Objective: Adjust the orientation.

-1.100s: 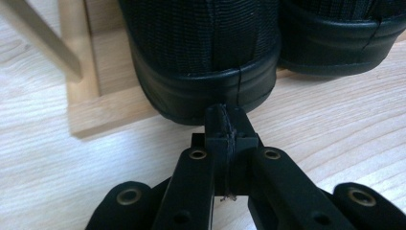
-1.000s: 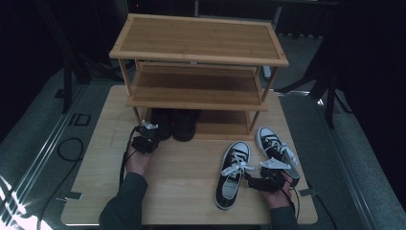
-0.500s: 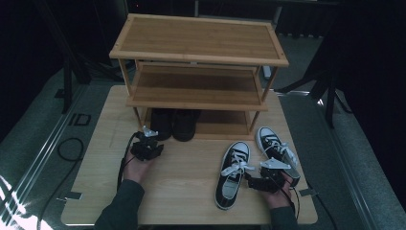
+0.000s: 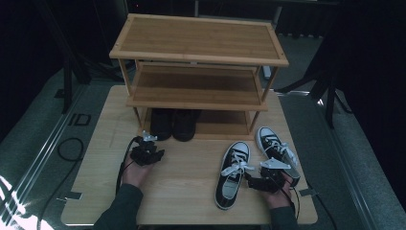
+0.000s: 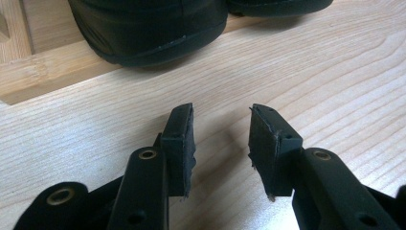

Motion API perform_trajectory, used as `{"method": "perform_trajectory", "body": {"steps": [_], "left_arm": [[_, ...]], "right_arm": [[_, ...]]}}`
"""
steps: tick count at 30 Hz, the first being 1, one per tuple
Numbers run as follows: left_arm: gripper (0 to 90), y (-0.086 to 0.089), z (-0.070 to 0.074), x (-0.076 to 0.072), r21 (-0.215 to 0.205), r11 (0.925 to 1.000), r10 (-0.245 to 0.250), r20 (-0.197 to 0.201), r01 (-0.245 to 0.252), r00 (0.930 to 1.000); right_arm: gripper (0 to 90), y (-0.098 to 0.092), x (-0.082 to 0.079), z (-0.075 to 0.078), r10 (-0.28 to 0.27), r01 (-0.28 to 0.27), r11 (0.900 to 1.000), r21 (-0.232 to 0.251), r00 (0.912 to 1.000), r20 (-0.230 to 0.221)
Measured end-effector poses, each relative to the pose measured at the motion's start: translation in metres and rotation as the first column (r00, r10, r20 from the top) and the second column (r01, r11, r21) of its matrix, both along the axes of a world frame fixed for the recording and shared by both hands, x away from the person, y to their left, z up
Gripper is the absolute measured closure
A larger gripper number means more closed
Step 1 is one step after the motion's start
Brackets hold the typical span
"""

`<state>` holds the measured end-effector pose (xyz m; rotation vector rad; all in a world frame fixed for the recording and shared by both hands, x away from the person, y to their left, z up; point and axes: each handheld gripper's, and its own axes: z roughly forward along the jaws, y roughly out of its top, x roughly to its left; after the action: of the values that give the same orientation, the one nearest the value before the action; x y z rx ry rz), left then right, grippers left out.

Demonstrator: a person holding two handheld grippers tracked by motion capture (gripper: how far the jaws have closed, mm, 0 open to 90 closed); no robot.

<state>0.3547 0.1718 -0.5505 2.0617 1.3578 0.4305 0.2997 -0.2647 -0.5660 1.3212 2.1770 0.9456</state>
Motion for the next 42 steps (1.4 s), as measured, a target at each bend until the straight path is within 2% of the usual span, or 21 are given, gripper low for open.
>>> {"method": "perform_trajectory", "body": {"steps": [10,15,16,17,18,19,21,22,23,24,25,33,38,42], "left_arm": [[59.7,0.005,-0.001,-0.002,-0.007,0.9998,0.02,-0.001,-0.02,0.9998],[60.4,0.004,-0.002,-0.003,-0.002,1.0,0.007,-0.005,-0.007,1.0],[60.5,0.004,-0.002,-0.002,-0.003,1.0,0.007,-0.004,-0.007,1.0],[60.6,0.004,-0.002,-0.002,-0.005,1.0,0.007,-0.004,-0.007,1.0],[60.6,0.004,-0.002,-0.002,-0.005,1.0,0.007,-0.004,-0.007,1.0],[60.5,0.004,-0.002,-0.002,-0.007,1.0,0.004,-0.003,-0.004,1.0],[60.5,0.005,-0.002,-0.002,-0.008,1.0,0.005,-0.003,-0.005,1.0],[60.5,0.005,-0.002,-0.002,-0.008,1.0,0.005,-0.003,-0.005,1.0],[60.5,0.005,-0.002,-0.002,-0.006,1.0,0.005,-0.004,-0.005,1.0],[60.6,0.005,-0.002,-0.002,-0.006,1.0,0.005,-0.004,-0.005,1.0],[60.6,0.005,-0.002,-0.003,-0.008,1.0,0.006,-0.001,-0.006,1.0],[60.6,0.005,-0.002,-0.003,-0.009,1.0,0.001,-0.005,-0.001,1.0],[60.9,0.007,-0.001,-0.003,-0.012,0.9999,0.007,-0.002,-0.007,1.0],[60.9,0.008,-0.001,-0.003,-0.011,0.9999,0.011,-0.001,-0.011,0.9999]], "right_arm": [[19.8,0.0,0.0,0.0,0.005,-0.005,1.0,0.0,1.0,0.001],[22.7,0.001,0.0,0.001,0.0,0.0,1.0,-0.003,1.0,-0.004],[27.9,0.002,-0.001,0.002,-0.003,0.003,1.0,-0.005,1.0,-0.008],[37.9,0.003,-0.002,0.003,-0.012,0.012,1.0,-0.006,0.9999,-0.009],[37.9,0.003,-0.002,0.003,-0.012,0.012,1.0,-0.006,0.9999,-0.009],[53.4,0.005,-0.003,0.006,-0.017,0.016,1.0,-0.012,0.9998,-0.014],[64.5,0.006,-0.004,0.008,-0.015,0.015,1.0,-0.014,0.9998,-0.016],[64.5,0.006,-0.004,0.008,-0.015,0.015,1.0,-0.014,0.9998,-0.016],[81.2,0.006,-0.005,0.012,-0.023,0.023,1.0,-0.02,0.9997,-0.008],[81.2,0.006,-0.005,0.012,-0.023,0.023,1.0,-0.02,0.9997,-0.008],[90.0,0.005,-0.005,0.016,-0.025,0.025,0.999,-0.022,0.9997,0.002],[90.0,0.017,0.003,0.015,-0.007,0.003,0.998,-0.062,0.9985,-0.054],[90.0,0.022,0.009,0.018,-0.003,-0.001,0.997,-0.074,0.9984,-0.056],[90.0,0.023,0.013,0.018,0.004,-0.008,0.998,-0.065,0.9984,-0.057]]}}
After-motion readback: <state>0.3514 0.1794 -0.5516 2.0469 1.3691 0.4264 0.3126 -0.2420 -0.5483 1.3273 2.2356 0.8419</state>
